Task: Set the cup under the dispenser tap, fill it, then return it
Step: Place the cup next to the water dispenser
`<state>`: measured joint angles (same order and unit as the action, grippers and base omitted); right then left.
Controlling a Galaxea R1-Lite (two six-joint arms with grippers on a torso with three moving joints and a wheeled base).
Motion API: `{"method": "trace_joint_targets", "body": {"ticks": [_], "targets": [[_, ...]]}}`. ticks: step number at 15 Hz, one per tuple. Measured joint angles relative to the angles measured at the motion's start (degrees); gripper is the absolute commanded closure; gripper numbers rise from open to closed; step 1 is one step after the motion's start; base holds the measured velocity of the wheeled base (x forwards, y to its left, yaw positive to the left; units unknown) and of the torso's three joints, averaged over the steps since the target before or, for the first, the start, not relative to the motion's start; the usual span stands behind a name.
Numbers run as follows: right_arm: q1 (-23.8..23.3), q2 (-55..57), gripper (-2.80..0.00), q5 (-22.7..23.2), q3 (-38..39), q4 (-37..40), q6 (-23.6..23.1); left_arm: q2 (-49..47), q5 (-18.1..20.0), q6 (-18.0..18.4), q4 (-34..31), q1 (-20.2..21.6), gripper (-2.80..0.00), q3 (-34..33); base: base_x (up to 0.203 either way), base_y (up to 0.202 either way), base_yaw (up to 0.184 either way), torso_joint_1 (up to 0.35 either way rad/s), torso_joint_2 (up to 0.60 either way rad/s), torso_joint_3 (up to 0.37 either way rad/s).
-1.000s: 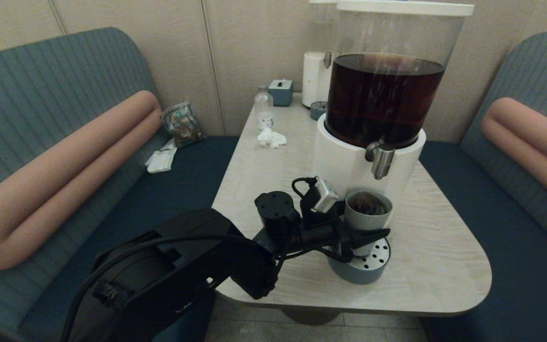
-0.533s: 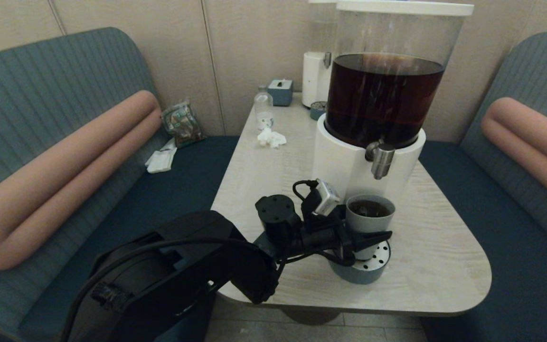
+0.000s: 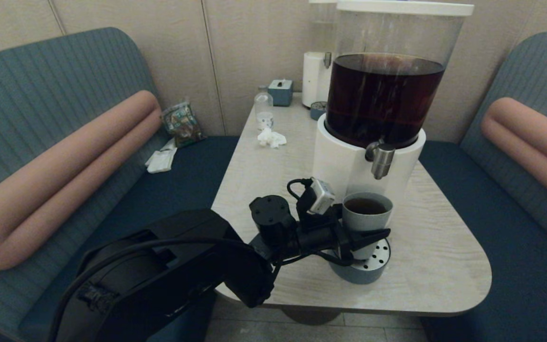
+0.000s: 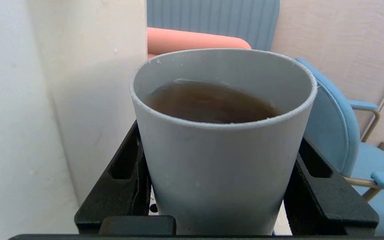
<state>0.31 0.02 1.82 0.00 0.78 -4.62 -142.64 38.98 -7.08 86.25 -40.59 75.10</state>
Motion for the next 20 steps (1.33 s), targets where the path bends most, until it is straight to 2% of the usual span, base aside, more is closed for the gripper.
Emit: {"method": "trace_joint_targets", "body": {"ticks": [6, 13, 20], "targets": [[0.0, 0.0, 0.0, 0.0, 0.0, 0.0, 0.0, 3.1, -0.7, 0.0, 0.2, 0.0, 0.0, -4.1, 0.0, 0.0, 0.0, 0.0, 0.0, 0.0], [0.0, 0.0, 0.0, 0.0, 0.0, 0.0, 0.0, 8.8, -0.8, 0.0, 0.5, 0.7, 0.0, -12.1, 0.0, 0.0, 0.0, 0.0, 0.0, 0.0], [0.0, 0.0, 0.0, 0.0, 0.0, 0.0, 0.0, 13.3, -1.6, -0.5, 0.6, 4.2, 0.0, -15.8, 0.0, 0.0, 0.0, 0.0, 0.0, 0.0]]}}
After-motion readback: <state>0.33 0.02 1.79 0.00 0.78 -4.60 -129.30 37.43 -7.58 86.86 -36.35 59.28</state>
